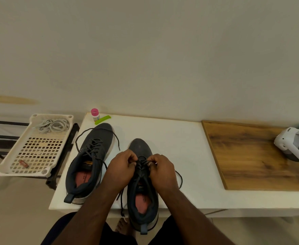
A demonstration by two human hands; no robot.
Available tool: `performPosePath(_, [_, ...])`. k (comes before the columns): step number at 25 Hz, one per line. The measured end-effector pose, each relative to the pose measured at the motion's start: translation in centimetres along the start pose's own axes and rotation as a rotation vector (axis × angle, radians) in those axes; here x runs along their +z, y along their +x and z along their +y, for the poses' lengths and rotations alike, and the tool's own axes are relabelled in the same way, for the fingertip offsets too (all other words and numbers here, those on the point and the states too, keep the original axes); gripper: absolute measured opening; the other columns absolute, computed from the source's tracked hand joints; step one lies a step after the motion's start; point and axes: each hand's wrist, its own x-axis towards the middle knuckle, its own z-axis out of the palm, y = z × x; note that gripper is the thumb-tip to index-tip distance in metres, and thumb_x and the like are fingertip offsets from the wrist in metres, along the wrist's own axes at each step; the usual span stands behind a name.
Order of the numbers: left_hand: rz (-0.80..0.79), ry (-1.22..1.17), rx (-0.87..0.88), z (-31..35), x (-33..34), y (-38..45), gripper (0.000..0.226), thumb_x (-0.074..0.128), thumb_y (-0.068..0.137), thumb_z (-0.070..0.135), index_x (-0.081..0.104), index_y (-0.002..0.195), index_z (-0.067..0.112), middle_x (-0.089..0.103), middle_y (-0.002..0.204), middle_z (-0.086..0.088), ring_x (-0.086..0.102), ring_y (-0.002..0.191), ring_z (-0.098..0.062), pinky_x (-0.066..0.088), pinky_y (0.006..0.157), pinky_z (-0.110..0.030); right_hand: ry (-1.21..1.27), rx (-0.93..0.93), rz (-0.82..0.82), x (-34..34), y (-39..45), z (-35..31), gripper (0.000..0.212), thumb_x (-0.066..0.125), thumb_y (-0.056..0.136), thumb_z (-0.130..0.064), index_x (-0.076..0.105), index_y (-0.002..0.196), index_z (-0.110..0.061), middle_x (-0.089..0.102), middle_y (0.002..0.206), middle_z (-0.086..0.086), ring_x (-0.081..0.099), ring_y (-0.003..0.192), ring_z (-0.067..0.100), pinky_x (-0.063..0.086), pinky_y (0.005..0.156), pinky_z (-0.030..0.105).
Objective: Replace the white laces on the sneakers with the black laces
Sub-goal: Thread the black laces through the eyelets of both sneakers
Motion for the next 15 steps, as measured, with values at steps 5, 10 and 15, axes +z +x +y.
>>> performPosePath(5, [-0.152,-0.042,0.058,-0.1,-1.5,-0.7,0.019,0.066,0.089,0.012,0.071,0.095,0.029,0.065,0.094,0.019,0.061,0.092,0.002,0.046,0.081,-0.011,0.186,0.107,-0.003,-0.7,-0.9,0.8,0.019,0.061,0.093,-0.014,0.056,0.092,-0.032,0.065,0.087,-0.011,0.065,0.082,0.007,0.057,0.075,0.029])
performPosePath(10, [-0.162,0.146,0.147,0.6,-1.3,-0.8,0.021,0.058,0.093,0.012,0.066,0.093,0.031,0.056,0.092,0.015,0.053,0.086,-0.003,0.040,0.078,-0.011,0.097,0.046,-0.053,-1.1,-1.3,0.5,0.015,0.059,0.093,-0.012,0.059,0.092,-0.027,0.064,0.087,-0.013,0.060,0.081,0.001,0.042,0.064,0.008])
performPosePath(15, [-0.127,0.149,0.222,1.0,-0.3,-1.3,0.022,0.046,0.098,0.013,0.045,0.087,0.032,0.049,0.090,0.009,0.049,0.083,-0.006,0.045,0.075,-0.028,0.042,0.026,-0.066,-0.9,-1.0,0.8,0.013,0.056,0.092,-0.009,0.063,0.094,-0.020,0.064,0.092,-0.008,0.058,0.086,0.007,0.040,0.070,0.009])
